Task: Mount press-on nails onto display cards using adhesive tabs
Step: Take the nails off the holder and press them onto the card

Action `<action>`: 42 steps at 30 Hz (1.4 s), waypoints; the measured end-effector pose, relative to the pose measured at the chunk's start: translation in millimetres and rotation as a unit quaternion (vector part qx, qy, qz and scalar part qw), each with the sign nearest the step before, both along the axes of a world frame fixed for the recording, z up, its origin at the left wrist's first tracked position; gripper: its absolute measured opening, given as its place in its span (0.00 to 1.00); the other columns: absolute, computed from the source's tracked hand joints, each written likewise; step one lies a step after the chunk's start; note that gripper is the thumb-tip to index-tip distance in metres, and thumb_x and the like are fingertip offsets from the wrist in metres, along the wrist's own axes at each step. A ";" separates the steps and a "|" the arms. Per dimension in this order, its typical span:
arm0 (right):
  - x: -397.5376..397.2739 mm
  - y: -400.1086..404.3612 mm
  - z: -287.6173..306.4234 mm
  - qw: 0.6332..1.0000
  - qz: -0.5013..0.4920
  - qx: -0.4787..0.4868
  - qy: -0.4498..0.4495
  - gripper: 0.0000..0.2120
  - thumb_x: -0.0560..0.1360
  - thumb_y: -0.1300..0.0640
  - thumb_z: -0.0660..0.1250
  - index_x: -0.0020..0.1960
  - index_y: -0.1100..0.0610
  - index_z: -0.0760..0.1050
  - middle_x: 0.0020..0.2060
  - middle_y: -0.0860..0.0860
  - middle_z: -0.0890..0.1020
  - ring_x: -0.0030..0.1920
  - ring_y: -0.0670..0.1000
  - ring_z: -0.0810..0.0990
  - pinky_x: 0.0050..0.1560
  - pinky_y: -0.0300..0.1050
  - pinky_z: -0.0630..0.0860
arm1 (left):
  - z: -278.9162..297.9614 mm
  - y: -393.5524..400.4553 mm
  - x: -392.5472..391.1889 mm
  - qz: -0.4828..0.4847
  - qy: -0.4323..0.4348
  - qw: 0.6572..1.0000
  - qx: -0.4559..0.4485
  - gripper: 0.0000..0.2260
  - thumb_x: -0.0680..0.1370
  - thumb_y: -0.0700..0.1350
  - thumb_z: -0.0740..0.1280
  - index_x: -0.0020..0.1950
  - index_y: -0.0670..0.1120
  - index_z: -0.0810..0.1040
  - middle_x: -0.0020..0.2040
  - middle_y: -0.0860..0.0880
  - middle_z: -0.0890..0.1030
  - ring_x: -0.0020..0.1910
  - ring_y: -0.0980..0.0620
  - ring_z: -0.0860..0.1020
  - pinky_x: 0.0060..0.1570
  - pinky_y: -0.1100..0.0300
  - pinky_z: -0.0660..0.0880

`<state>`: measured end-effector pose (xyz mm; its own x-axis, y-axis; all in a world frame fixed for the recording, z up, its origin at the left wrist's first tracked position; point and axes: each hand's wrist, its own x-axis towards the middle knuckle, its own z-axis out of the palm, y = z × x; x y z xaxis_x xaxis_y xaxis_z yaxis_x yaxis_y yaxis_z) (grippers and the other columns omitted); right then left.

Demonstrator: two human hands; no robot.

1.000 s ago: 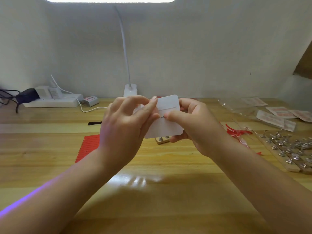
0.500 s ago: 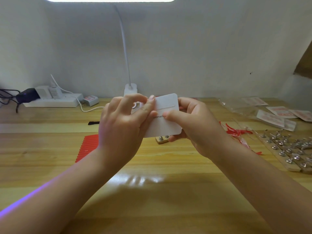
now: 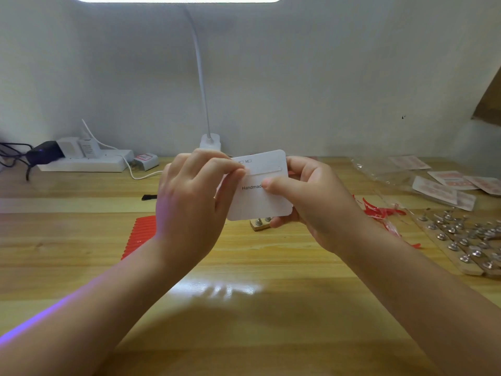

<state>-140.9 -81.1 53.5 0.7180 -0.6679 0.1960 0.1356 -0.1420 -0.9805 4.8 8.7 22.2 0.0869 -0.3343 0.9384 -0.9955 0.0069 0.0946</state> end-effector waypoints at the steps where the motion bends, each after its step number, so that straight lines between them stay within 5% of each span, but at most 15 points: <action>1: 0.0 0.1 -0.1 1.000 0.001 0.001 0.000 0.09 0.75 0.66 0.66 0.51 0.53 0.79 0.38 0.50 0.83 0.35 0.47 0.83 0.26 0.41 0.76 | 0.3 -0.2 0.3 0.005 0.001 1.000 -0.002 0.11 0.80 0.45 0.65 0.46 0.41 0.83 0.47 0.45 0.82 0.43 0.42 0.78 0.44 0.45 0.74; 10: 0.2 0.6 0.2 1.000 0.005 -0.003 -0.003 0.09 0.76 0.66 0.66 0.51 0.54 0.79 0.39 0.51 0.84 0.35 0.49 0.83 0.27 0.41 0.76 | -0.8 -0.5 0.9 0.021 -0.018 1.000 -0.013 0.10 0.80 0.46 0.66 0.44 0.41 0.82 0.46 0.45 0.82 0.42 0.42 0.78 0.43 0.46 0.74; 19: -0.4 1.4 0.1 1.000 0.005 -0.011 -0.001 0.09 0.76 0.66 0.66 0.52 0.54 0.79 0.42 0.53 0.83 0.36 0.49 0.83 0.27 0.40 0.76 | -2.6 -3.1 4.4 0.073 -0.126 0.988 -0.046 0.10 0.79 0.47 0.68 0.40 0.44 0.82 0.44 0.48 0.83 0.39 0.44 0.78 0.42 0.50 0.70; 37: 0.0 -1.0 -1.4 1.000 0.001 -0.009 -0.007 0.10 0.76 0.66 0.65 0.51 0.54 0.79 0.41 0.52 0.84 0.35 0.49 0.83 0.26 0.40 0.76 | 1.0 0.3 4.7 0.081 -0.163 0.983 -0.034 0.09 0.79 0.49 0.69 0.44 0.47 0.85 0.44 0.49 0.83 0.39 0.44 0.79 0.44 0.52 0.68; 42: -0.5 -5.0 -2.1 1.000 0.002 0.015 -0.011 0.09 0.76 0.66 0.66 0.52 0.54 0.79 0.45 0.56 0.83 0.37 0.50 0.83 0.27 0.41 0.75 | 1.7 0.4 -4.1 0.008 -0.004 1.000 -0.002 0.11 0.79 0.48 0.66 0.54 0.43 0.81 0.51 0.46 0.80 0.46 0.46 0.79 0.48 0.49 0.73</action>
